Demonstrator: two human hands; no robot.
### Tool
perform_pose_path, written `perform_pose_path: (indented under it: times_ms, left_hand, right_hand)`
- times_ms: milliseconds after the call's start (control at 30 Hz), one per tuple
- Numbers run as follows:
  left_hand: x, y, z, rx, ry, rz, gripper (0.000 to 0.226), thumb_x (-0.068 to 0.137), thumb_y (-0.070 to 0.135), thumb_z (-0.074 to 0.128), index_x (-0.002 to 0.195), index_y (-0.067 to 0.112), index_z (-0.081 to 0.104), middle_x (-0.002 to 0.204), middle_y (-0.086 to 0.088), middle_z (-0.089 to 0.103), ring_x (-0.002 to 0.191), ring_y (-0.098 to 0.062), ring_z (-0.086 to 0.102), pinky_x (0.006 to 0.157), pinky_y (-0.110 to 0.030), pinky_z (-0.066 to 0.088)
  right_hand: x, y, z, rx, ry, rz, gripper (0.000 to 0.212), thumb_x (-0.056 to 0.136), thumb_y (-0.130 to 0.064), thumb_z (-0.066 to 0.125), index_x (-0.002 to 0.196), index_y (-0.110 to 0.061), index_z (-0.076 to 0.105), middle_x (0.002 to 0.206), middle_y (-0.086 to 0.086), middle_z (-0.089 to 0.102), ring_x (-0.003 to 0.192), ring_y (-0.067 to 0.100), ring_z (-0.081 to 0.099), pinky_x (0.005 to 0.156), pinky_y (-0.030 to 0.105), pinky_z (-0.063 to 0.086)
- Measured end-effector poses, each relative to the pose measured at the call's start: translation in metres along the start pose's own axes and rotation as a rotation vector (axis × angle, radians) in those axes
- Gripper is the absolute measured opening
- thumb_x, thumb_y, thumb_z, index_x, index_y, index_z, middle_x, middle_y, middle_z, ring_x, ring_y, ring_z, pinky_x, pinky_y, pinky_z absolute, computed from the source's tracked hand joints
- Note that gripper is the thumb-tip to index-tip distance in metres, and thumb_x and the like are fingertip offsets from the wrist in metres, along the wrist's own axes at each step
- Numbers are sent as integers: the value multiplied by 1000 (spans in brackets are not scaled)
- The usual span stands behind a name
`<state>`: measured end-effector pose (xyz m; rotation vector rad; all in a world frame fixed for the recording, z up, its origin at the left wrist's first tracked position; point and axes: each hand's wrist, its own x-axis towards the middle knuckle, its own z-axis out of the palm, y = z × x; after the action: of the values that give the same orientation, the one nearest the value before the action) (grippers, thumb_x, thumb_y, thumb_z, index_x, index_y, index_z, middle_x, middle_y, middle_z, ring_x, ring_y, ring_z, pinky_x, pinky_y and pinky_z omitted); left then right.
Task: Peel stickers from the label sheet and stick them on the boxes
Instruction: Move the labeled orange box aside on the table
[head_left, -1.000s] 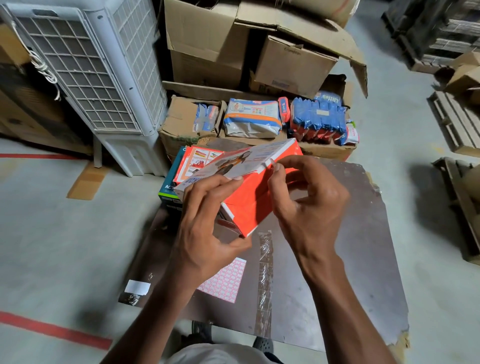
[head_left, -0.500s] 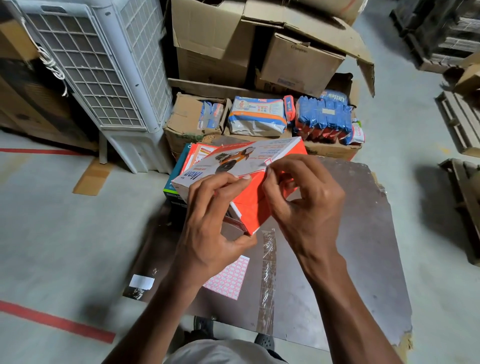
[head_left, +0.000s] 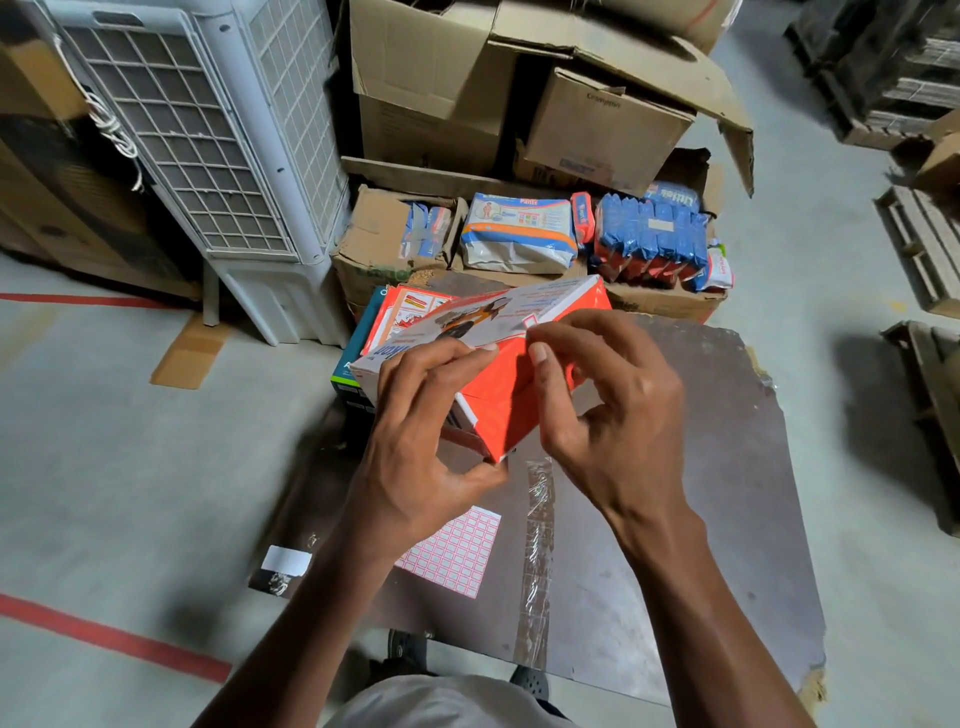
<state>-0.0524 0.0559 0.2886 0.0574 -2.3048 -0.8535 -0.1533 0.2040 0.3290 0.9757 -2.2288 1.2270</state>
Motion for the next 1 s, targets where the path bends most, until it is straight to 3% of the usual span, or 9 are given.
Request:
perform_pose_path:
  times_ms: [133,233,367,467,767,900,1000]
  left_hand:
    - [2,-5,-4,-42,-20,-6,84,65,21,81,142,23,49,137,8,44,132,-21,49,108,-31,45]
    - [2,-8,-6,-92,-38,-17,92,61,9,89,142,25,48,138,11,42,136,-7,45,110,-25,41]
    - [2,-12,-8,-147,-86,-39,97,59,1,93,141,24,49,139,5,48,136,-5,47,110,-26,43]
    - [2,-14,-11,-162,-111,-38,93,60,-1,93,140,20,50,138,3,51,136,-6,48,110,-26,42]
    - [-4,-19,-18,-172,-170,-28,89,65,7,89,143,22,48,140,6,47,138,-5,45,108,-29,47]
    - [-7,-20,-17,-182,-175,-46,91,62,2,89,141,20,49,140,-1,51,138,-7,46,108,-32,47]
    - [-7,-19,-15,-187,-172,-50,91,61,-3,90,140,18,51,139,-1,52,137,-8,47,108,-33,47]
  right_hand:
    - [-1,4,-3,45,-50,-29,28,88,-6,62,109,-12,79,103,4,70,95,19,65,82,35,53]
    - [4,10,-7,79,-55,13,34,81,2,63,107,-12,78,102,3,69,91,17,63,79,31,52]
    - [10,11,-11,-3,-124,12,18,91,-20,67,105,-20,78,109,0,65,102,23,60,85,42,50]
    - [10,9,-11,-112,-186,12,17,95,-36,66,106,-27,74,116,-2,61,106,25,54,84,49,46]
    - [10,13,-14,-213,-363,22,25,98,-50,53,114,-42,69,119,-12,52,117,20,40,87,39,31]
    - [8,17,-13,-102,-335,81,27,100,-48,50,112,-43,74,114,-18,53,114,17,41,87,39,28]
    - [6,17,-11,-32,-271,132,20,97,-43,58,105,-40,76,109,-18,59,109,16,45,85,38,29]
